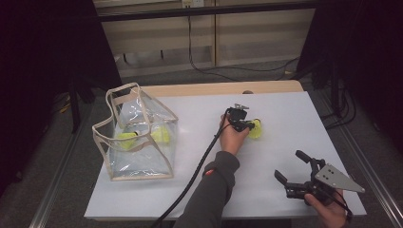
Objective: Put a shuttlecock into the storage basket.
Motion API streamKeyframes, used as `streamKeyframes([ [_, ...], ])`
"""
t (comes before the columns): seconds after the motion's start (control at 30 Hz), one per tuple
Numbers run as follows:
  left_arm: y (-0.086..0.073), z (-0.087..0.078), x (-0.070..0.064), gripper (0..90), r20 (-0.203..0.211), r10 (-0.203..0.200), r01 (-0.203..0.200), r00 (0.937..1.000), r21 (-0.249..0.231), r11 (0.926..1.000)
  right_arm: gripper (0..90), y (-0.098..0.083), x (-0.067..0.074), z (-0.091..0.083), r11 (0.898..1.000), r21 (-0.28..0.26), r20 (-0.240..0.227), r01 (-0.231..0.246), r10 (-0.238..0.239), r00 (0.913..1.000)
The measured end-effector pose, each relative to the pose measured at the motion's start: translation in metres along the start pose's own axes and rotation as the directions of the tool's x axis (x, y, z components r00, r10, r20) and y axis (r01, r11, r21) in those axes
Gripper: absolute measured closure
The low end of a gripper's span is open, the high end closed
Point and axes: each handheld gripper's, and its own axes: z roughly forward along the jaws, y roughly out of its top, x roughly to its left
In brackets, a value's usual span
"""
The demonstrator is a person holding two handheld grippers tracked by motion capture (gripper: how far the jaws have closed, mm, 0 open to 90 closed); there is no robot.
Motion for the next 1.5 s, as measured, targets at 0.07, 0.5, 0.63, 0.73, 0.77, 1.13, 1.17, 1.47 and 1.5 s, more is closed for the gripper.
streamKeyframes([
  [0.07, 0.000, -0.004, 0.000, 83.6, 0.019, -0.013, 0.013, 0.9997, 0.001, 0.9999, 2.3, 0.000, 0.000, 0.000, 1.000, 0.004, -0.002, 0.004, -0.004, 1.0000],
  [0.5, -0.002, -0.038, 0.007, 83.7, 0.065, -0.050, 0.048, 0.9966, 0.036, 0.9982, 2.3, 0.000, 0.002, 0.001, 1.000, 0.007, -0.006, 0.008, -0.008, 0.9999],
  [0.63, -0.001, -0.049, 0.007, 83.7, 0.083, -0.038, 0.034, 0.9958, 0.059, 0.9977, 2.3, 0.000, 0.002, 0.001, 1.000, 0.007, -0.005, 0.009, -0.009, 0.9999],
  [0.73, 0.001, -0.056, 0.006, 83.8, 0.093, -0.035, 0.029, 0.9950, 0.070, 0.9971, 2.3, 0.000, 0.002, 0.001, 1.000, 0.007, -0.004, 0.009, -0.009, 0.9999],
  [0.77, 0.001, -0.059, 0.005, 83.9, 0.104, -0.035, 0.027, 0.9940, 0.075, 0.9968, 2.3, 0.000, 0.002, 0.001, 1.000, 0.006, -0.004, 0.009, -0.009, 1.0000],
  [1.13, 0.004, -0.077, -0.003, 83.9, 0.141, 0.004, -0.021, 0.9900, 0.124, 0.9920, 2.4, 0.000, 0.003, 0.002, 1.000, 0.006, -0.006, 0.008, -0.008, 1.0000],
  [1.17, 0.005, -0.080, -0.003, 83.8, 0.146, -0.002, -0.017, 0.9893, 0.134, 0.9908, 2.3, 0.000, 0.003, 0.002, 1.000, 0.007, -0.006, 0.008, -0.008, 1.0000],
  [1.47, 0.008, -0.096, -0.001, 83.9, 0.146, 0.014, -0.038, 0.9892, 0.164, 0.9858, 2.3, 0.000, 0.003, 0.002, 1.000, 0.007, -0.006, 0.010, -0.009, 0.9999],
  [1.5, 0.008, -0.097, -0.001, 83.9, 0.145, 0.012, -0.036, 0.9894, 0.163, 0.9860, 2.3, 0.000, 0.003, 0.002, 1.000, 0.006, -0.008, 0.010, -0.010, 0.9999],
])
